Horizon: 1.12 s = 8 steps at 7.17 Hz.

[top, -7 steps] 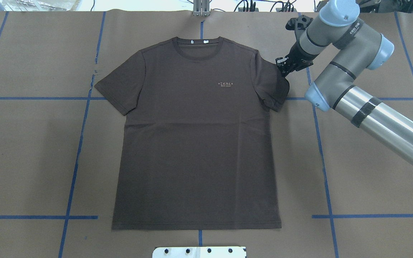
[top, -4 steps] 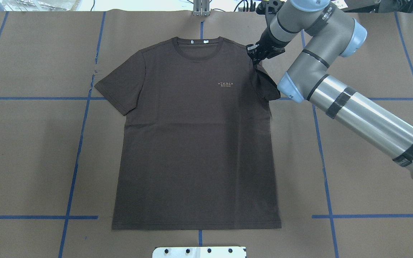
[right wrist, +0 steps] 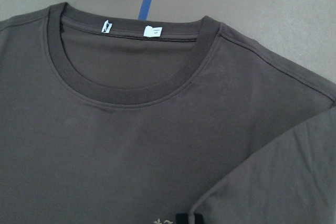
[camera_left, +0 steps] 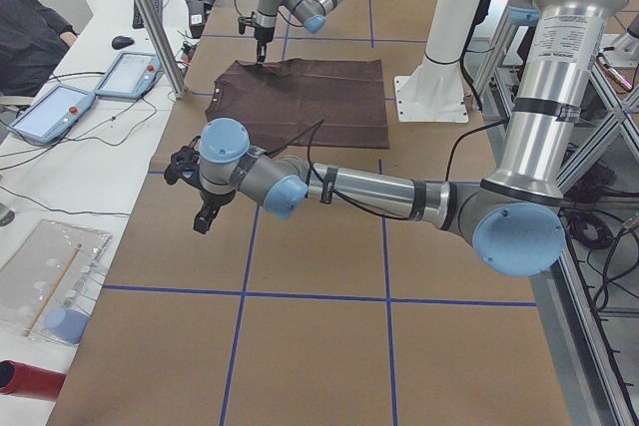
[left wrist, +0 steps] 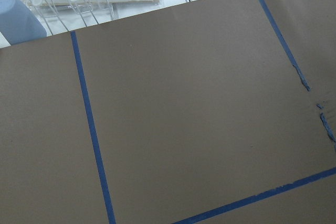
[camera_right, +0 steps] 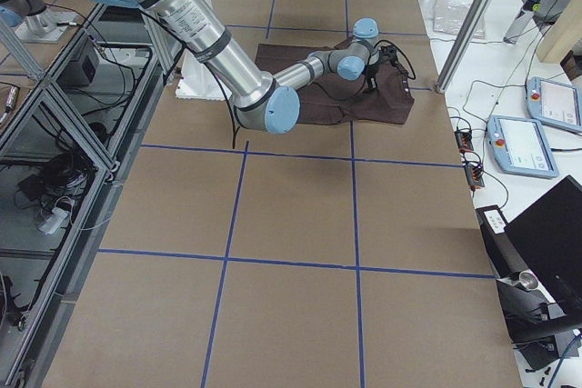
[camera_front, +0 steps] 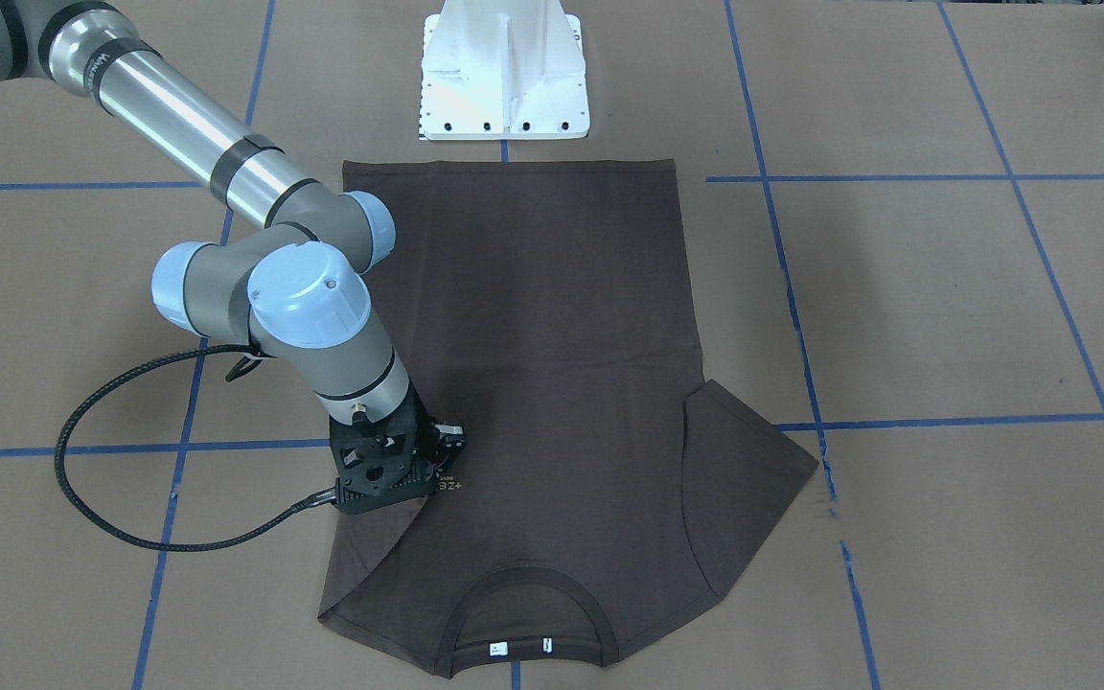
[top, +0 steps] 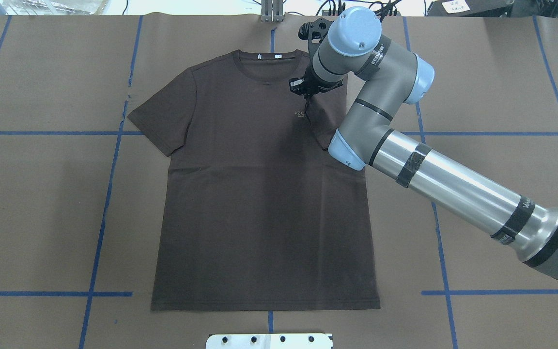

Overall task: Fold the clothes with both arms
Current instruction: 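Fold the sleeve inward over the shirt body with the right gripper, then move the left gripper toward the sleeve nearest it while the right gripper holds still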

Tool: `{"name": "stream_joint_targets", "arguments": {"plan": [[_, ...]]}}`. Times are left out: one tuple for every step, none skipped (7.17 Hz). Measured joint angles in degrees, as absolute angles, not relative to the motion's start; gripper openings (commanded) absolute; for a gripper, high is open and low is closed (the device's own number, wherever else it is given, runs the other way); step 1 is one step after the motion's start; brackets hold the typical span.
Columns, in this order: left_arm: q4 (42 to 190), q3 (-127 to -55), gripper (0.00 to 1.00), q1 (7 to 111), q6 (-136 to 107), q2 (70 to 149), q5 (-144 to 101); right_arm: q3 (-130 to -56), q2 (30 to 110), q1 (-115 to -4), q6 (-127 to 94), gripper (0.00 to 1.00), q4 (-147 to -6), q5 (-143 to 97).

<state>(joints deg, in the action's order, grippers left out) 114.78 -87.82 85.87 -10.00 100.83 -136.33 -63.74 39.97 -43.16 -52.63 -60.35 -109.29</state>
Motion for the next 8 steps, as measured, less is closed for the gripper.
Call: {"name": "stream_joint_targets", "arguments": {"plan": [[115.06, -87.71, 1.00, 85.71, -10.94, 101.34, -136.23, -63.64, 40.08, -42.72, -53.25, 1.00, -59.51, -108.67], [115.44, -87.37, 1.00, 84.62, -13.77, 102.80, -136.02, -63.78, 40.11, -42.81, -54.41, 1.00, -59.25, -109.31], [116.06, -86.86, 1.00, 81.92, -19.54, 105.26, -134.98, -64.46, 40.19, -43.62, -55.32, 1.00, -60.55, -112.18], [117.74, -86.73, 1.00, 78.06, -27.91, 107.24, -132.69, -66.37, 40.62, -45.22, -55.77, 1.00, -65.05, -116.33], [121.55, -86.76, 1.00, 72.93, -38.85, 108.36, -128.98, -69.98, 41.74, -47.01, -55.70, 1.00, -71.87, -119.56], [126.15, -86.68, 1.00, 66.29, -51.44, 109.39, -122.60, -74.66, 44.17, -48.90, -55.03, 1.00, -77.87, -121.75], [128.50, -86.45, 1.00, 60.23, -60.78, 110.51, -115.58, -78.20, 46.89, -50.55, -54.06, 1.00, -80.71, -123.30], [129.41, -85.97, 0.99, 55.30, -67.17, 111.25, -109.24, -79.75, 48.43, -51.67, -53.27, 1.00, -81.74, -124.51]]}}
